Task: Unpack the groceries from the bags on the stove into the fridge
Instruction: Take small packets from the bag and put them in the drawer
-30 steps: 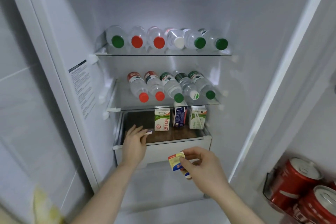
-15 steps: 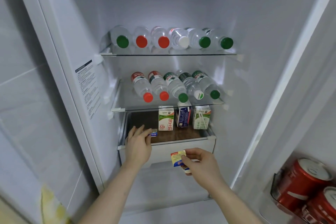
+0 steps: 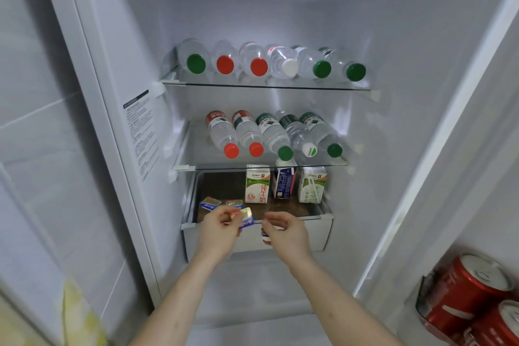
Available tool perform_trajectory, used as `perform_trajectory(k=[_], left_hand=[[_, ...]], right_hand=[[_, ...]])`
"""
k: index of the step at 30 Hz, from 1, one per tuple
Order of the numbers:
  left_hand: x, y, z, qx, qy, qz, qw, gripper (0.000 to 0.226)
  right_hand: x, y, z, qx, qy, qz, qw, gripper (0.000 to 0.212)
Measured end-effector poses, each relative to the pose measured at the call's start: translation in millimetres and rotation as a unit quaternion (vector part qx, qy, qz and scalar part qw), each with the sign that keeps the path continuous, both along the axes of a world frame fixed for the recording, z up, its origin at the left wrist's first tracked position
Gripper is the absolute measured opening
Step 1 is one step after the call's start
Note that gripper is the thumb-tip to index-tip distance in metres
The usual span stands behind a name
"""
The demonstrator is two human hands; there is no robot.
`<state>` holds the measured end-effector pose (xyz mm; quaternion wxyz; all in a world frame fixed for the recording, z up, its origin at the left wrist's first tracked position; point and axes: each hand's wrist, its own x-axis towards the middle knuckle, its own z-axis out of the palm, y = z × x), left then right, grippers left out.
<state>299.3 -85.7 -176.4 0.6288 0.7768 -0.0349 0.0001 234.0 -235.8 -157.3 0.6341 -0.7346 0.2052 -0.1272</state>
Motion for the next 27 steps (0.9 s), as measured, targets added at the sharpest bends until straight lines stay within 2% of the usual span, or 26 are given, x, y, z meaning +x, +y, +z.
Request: perform_trajectory(k=[3, 7, 14, 22, 27], left_hand=[[22.5, 22.7, -1.3, 0.147, -0.064, 0.084, 0.984, 0.012], [33.4, 35.4, 5.4, 0.225, -0.077, 0.129, 0.963, 0.018], [36.1, 33.0, -2.5, 0.275, -0.086, 0.122, 0.950, 0.031], [19.6, 33.6, -15.1, 0.269, -0.168, 0.143, 0.937, 0.019], [15.7, 37.9, -35.8, 0.299, -0.231, 0.112, 0.919, 0.025]], right_hand=[[18.4, 3.9, -4.0, -0.032, 0.025, 0.015, 0.999, 0.018], [46.6, 11.4, -2.8, -0.109, 0.052, 0.045, 0.992, 0.036], [75.5, 27.8, -14.0, -0.183, 0.052, 0.050, 0.981, 0.033], [84.1, 33.8, -19.1, -0.194, 0.020, 0.045, 0.980, 0.030], [83.8, 41.8, -27.6, -0.278, 0.020, 0.056, 0.959, 0.032]])
